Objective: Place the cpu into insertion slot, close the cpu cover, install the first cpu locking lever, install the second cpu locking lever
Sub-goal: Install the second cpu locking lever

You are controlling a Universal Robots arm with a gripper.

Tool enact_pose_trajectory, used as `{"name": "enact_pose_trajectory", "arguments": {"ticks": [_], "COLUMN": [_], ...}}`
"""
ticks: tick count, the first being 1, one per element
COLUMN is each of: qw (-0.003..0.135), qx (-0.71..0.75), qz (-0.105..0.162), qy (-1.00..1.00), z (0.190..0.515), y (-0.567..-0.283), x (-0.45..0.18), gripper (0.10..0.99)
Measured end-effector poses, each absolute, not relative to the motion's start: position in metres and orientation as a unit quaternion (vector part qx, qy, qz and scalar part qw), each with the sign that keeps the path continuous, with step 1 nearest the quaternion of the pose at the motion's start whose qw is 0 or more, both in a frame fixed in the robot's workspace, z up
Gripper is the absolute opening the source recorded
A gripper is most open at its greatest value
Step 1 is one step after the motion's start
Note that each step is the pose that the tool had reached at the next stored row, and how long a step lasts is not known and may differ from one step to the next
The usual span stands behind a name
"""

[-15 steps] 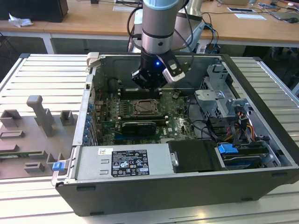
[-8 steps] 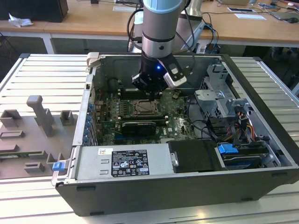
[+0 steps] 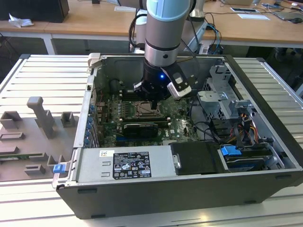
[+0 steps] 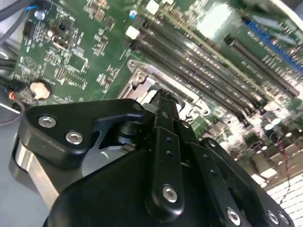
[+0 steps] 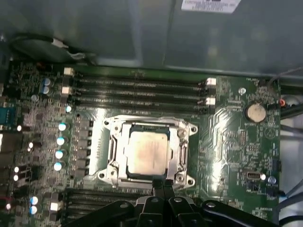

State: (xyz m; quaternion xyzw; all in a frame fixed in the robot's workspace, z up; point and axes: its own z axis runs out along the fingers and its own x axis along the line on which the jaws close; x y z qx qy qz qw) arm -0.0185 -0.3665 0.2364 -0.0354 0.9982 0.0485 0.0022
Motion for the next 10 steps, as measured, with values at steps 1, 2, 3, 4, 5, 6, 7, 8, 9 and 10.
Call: {"name": "enact_pose_trajectory", "arguments": {"ticks": [1,2,3,4,5,6,7,8,9,10], "qw": [0.002,0.002,0.002,0.002,0.002,0.002,0.002,0.002,0.002,0.002], "qx": [-0.035,-0.035,-0.035,-0.035,-0.035,-0.035,-0.035,-0.036,-0.036,-0.036], "qz": [0.048,0.048,0.048,0.049,0.049,0.049,0.049,0.050,0.050,0.050], "qy": [0.998,0.998,0.998,0.998,0.998,0.998,0.998,0.998,0.998,0.998], "z": [0.236,0.236,0.236,0.236,0.236,0.236,0.236,0.236,0.236,0.236], "y": [-0.369,-0.371,-0.373,-0.373,-0.374,-0.374,-0.375,-0.377,-0.377,-0.378], "x": [-0.019,-0.019,-0.019,-0.020,-0.021,-0.023,-0.025,-0.029,-0.034,-0.038], "gripper": [0.106,0.106,0.106,0.106,0.106,0.106,0.106,0.106,0.106,0.106]}}
